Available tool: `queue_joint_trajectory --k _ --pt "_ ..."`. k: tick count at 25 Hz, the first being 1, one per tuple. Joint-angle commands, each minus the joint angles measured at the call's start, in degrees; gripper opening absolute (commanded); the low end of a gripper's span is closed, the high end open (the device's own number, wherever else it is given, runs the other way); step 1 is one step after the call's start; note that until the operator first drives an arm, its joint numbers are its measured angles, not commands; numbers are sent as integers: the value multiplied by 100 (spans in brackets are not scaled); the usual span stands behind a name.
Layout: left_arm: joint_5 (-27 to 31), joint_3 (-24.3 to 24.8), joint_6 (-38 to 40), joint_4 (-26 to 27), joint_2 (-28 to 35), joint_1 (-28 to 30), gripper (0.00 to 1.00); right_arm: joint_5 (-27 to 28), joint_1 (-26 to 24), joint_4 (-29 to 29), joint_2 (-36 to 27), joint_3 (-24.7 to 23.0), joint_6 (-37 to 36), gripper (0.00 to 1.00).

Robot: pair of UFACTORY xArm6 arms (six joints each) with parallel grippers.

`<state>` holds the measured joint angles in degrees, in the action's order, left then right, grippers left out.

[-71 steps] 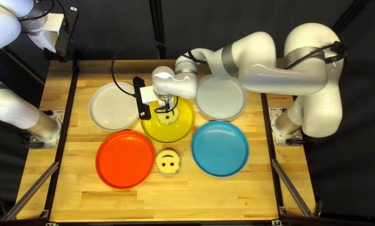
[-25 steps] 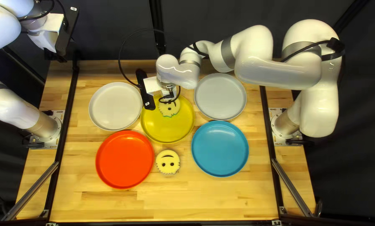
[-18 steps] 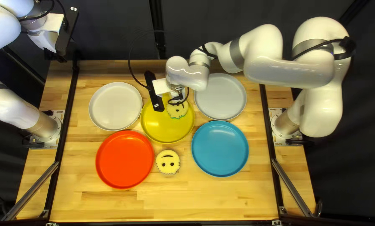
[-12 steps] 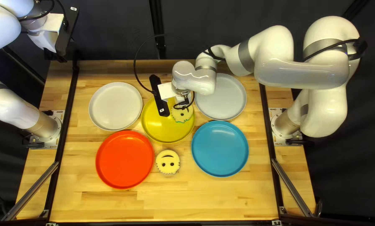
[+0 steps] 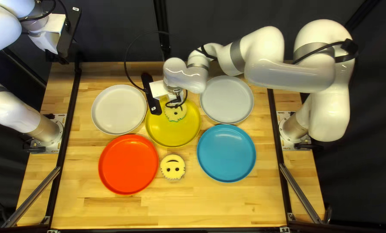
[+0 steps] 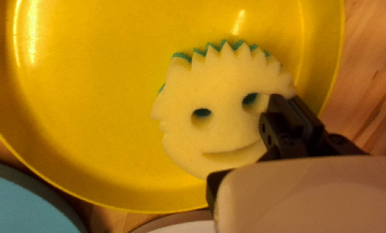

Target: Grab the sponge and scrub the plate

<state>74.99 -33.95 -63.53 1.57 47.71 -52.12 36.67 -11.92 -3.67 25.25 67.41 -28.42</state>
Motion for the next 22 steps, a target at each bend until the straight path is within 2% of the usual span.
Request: queue_joint_trajectory --k 1,7,13,17,22 --pt "0 0 0 0 0 0 100 -125 179 -45 -363 -457 181 0" --pt "0 0 0 0 0 0 100 -258 639 -319 -970 -1168 807 0" --pt "0 0 0 0 0 0 100 -359 1054 -618 -1097 -1415 1283 0" --pt "0 0 0 0 0 0 100 -343 1049 -637 -1004 -1327 1236 0" --pt "0 0 0 0 0 0 100 -202 655 -459 -567 -721 743 0"
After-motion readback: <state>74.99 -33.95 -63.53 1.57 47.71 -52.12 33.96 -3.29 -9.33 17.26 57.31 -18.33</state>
